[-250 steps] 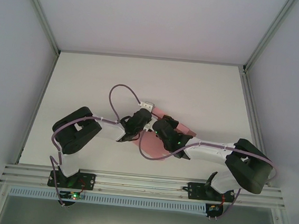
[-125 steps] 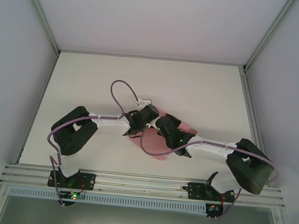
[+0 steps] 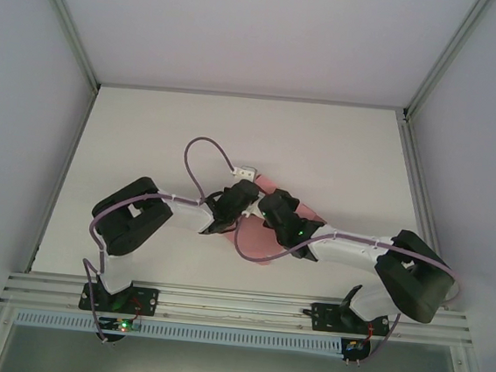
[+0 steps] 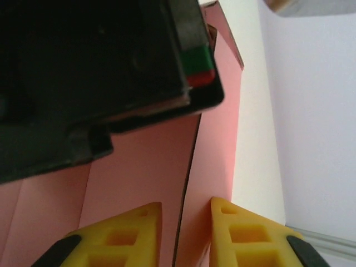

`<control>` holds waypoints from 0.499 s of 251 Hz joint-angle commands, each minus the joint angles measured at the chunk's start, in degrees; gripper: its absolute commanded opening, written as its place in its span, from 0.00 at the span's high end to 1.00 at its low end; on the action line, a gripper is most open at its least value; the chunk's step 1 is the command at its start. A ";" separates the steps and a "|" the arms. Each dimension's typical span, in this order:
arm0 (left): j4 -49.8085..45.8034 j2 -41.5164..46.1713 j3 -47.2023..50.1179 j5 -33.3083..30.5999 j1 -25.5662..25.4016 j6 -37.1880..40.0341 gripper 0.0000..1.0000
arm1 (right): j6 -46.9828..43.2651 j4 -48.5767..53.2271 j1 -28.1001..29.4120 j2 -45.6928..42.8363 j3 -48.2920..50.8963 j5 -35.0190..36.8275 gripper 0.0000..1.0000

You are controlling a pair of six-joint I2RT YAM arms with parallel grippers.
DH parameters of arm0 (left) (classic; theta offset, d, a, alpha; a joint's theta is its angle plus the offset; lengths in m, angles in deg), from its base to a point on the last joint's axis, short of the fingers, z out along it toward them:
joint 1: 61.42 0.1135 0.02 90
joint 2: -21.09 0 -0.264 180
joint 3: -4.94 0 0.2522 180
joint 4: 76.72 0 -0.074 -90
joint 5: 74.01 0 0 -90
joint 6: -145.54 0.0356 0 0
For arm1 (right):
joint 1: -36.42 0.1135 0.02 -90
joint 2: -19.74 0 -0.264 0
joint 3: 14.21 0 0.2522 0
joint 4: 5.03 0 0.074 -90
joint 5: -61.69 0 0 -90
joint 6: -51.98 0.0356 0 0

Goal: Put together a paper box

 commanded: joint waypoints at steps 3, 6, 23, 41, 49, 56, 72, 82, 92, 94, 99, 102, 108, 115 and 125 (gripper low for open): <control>12.10 -4.03 5.58 -8.16 2.66 2.21 1.00 | 14.48 -1.95 -4.15 -6.73 -1.79 -13.12 0.64; 12.70 -3.86 5.85 -7.75 2.64 2.41 1.00 | 14.73 -2.46 -4.45 -7.22 -1.76 -12.97 0.63; 15.20 -3.18 7.28 -5.81 2.69 4.49 1.00 | 15.66 -3.40 -6.59 -10.17 -1.63 -14.01 0.52; 15.08 -2.40 7.40 -2.66 2.59 7.40 1.00 | 16.16 -3.21 -8.52 -13.13 -1.67 -15.14 0.48; 14.70 -2.06 7.39 -2.40 2.51 7.73 1.00 | 15.50 -2.97 -9.11 -14.48 -1.36 -15.89 0.47; 14.19 -1.65 7.26 -1.71 2.59 8.24 1.00 | 15.17 -3.01 -9.33 -15.58 -1.05 -15.62 0.43; 13.78 -0.66 7.67 -0.70 2.54 8.87 1.00 | 14.76 -3.12 -9.78 -18.34 -0.15 -15.05 0.38; 13.97 -0.01 8.12 -0.32 2.58 9.04 1.00 | 14.63 -3.06 -10.15 -19.77 0.30 -15.02 0.37; 14.50 0.63 8.63 0.03 2.56 9.18 1.00 | 15.01 -2.92 -10.40 -21.18 0.78 -14.89 0.36; 14.48 0.74 8.67 -0.03 2.58 9.08 1.00 | 15.14 -2.88 -10.46 -21.47 0.81 -14.91 0.36; 14.21 1.06 8.69 -0.08 2.55 9.02 1.00 | 15.39 -2.55 -10.58 -22.15 0.97 -14.95 0.35; 14.07 1.23 8.76 0.04 2.59 9.01 1.00 | 15.58 -2.49 -10.60 -22.60 0.96 -14.92 0.35; 13.87 1.63 8.84 0.36 2.58 9.20 1.00 | 16.49 -2.60 -10.68 -23.40 1.18 -14.71 0.33; 14.07 2.04 9.04 0.85 2.55 9.21 1.00 | 17.76 -2.64 -10.98 -24.42 1.35 -14.65 0.27; 14.46 2.80 9.44 1.24 2.58 8.84 1.00 | 19.49 -2.32 -11.66 -25.78 1.47 -14.93 0.23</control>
